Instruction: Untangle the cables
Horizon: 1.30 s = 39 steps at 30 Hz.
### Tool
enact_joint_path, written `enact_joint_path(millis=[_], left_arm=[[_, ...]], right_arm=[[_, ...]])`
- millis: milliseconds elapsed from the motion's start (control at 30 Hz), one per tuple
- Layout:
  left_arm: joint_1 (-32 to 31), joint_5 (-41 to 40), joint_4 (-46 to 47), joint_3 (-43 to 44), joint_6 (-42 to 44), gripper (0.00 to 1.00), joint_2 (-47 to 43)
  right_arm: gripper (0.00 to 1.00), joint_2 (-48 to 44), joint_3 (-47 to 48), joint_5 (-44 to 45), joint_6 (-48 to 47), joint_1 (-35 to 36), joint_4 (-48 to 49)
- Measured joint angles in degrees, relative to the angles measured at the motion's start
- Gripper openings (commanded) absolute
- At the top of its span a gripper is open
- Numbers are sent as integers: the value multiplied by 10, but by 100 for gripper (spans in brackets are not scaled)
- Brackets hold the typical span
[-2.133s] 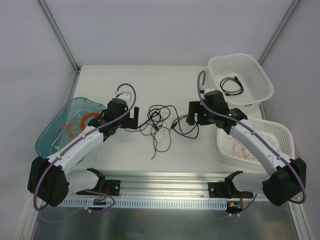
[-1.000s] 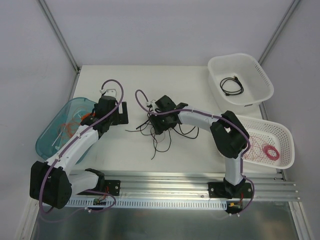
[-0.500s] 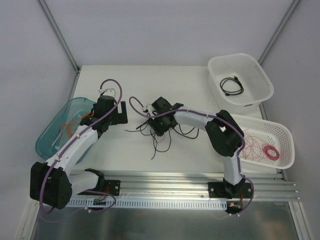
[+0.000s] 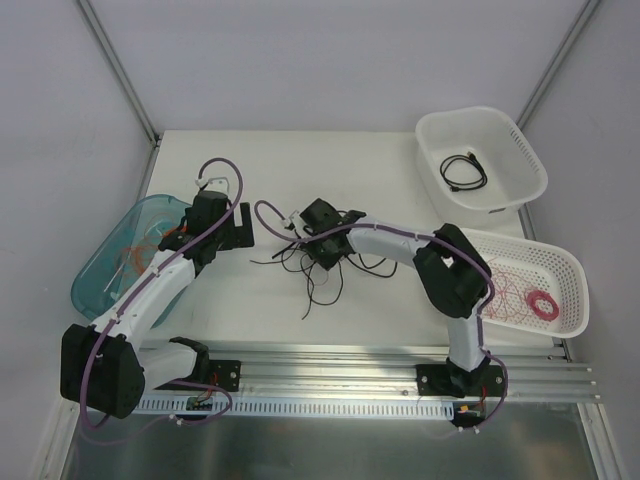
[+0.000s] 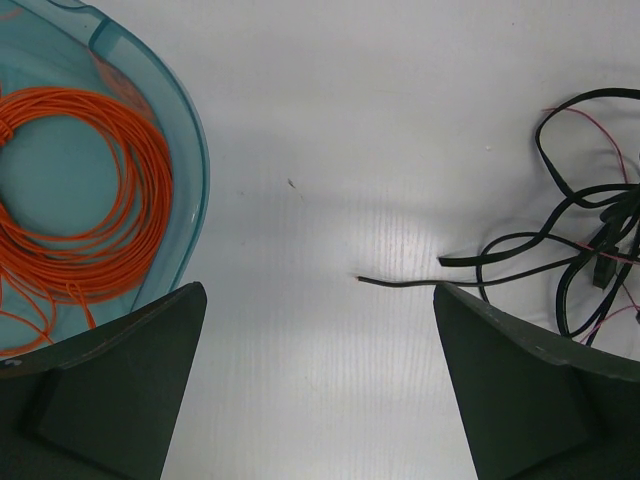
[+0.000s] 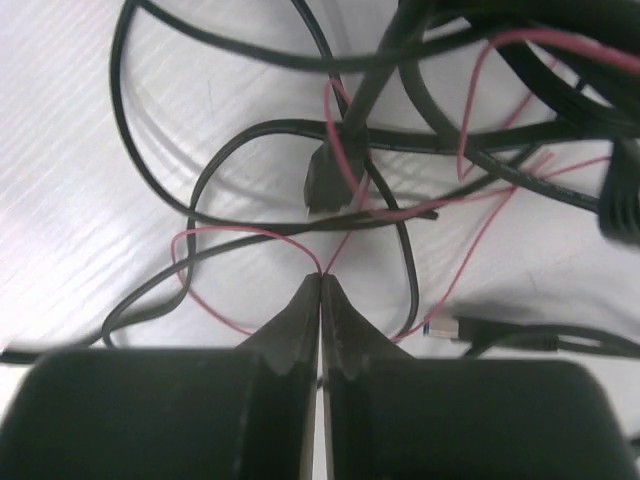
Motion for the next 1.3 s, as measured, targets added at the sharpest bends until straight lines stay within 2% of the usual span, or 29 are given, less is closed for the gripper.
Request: enact_joint_path(millis=[200, 467, 733, 1067, 1300], left_arm=[[0, 0, 0, 0, 0, 99, -1], [0, 2, 0, 0, 0, 99, -5], [0, 2, 0, 0, 0, 99, -6], [0, 2, 0, 0, 0, 99, -6], [0, 12, 0, 0, 0, 99, -6]], right_arm=[[1, -96, 7, 2, 5, 2, -49], [1, -233, 171, 19, 8, 2, -95], [1, -347, 261, 13, 30, 2, -54], [1, -440, 252, -17, 72, 2, 70], [1, -522, 106, 12, 96, 3, 75]])
